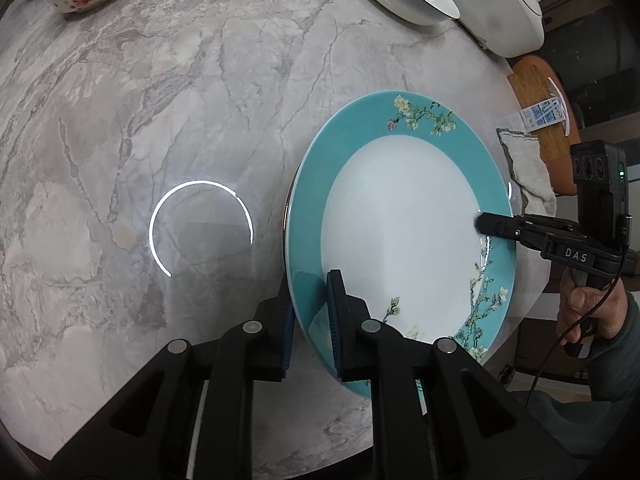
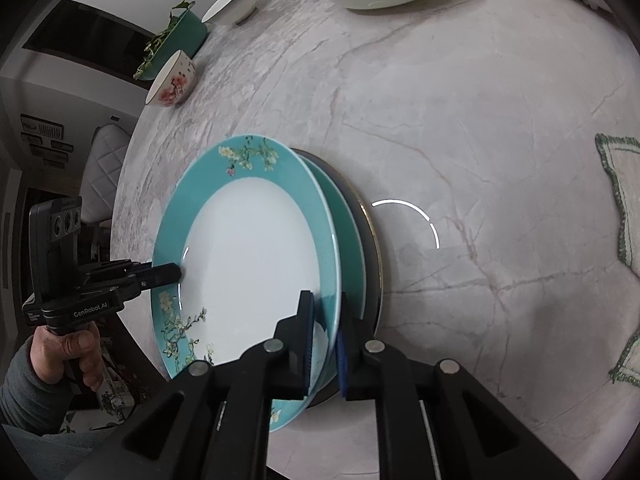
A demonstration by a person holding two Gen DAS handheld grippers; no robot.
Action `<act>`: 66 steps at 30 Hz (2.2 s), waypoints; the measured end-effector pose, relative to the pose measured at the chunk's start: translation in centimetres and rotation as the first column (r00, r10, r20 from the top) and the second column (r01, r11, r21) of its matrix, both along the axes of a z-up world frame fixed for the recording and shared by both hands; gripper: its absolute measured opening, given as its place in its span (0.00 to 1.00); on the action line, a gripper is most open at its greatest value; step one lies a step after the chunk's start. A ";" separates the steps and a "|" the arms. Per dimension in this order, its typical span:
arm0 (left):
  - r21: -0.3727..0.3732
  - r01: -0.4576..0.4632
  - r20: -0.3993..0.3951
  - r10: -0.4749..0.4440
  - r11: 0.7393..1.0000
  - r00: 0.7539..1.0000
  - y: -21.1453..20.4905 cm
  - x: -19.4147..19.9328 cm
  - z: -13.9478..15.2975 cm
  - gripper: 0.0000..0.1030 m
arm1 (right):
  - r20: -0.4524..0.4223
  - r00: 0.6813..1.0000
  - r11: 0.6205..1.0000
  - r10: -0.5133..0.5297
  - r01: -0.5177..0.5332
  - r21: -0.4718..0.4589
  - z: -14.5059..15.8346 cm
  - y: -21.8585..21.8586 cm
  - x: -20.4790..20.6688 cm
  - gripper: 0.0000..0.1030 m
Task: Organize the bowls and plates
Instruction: 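Lower the plate onto the stacked plates and open both grippers, then withdraw both grippers and move them to the large white bowl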
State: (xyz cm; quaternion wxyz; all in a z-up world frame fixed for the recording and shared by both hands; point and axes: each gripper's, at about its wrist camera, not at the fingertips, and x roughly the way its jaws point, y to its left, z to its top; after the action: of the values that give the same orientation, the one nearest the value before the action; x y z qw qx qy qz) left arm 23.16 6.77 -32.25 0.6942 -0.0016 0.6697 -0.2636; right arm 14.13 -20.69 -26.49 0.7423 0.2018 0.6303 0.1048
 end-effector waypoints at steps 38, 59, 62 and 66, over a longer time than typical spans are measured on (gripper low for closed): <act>0.125 0.076 0.076 -0.086 0.989 0.993 -3.7 -1.0 -0.6 0.67 | -0.005 0.991 0.847 0.135 -0.118 -0.519 1.5 5.9 -0.3 0.66; -0.244 -0.250 0.146 0.290 0.937 0.946 14.4 5.7 8.6 1.00 | 0.363 0.876 0.945 -0.317 0.258 0.202 15.2 -1.5 2.9 1.00; -0.280 -0.232 0.139 0.279 0.931 0.950 14.2 8.0 9.6 1.00 | 0.373 0.875 0.950 -0.310 0.267 0.163 16.3 -1.3 4.1 1.00; -0.291 -0.192 0.156 0.245 0.937 0.957 10.8 11.3 10.7 1.00 | 0.387 0.878 0.958 -0.281 0.278 0.066 17.1 -2.3 5.8 0.99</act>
State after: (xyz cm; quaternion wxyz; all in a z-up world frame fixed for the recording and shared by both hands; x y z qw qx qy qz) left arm 34.42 17.52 -21.56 0.7730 -0.1468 0.5535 -0.2732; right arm 19.97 -22.97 -9.42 0.8599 0.2686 0.4324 0.0377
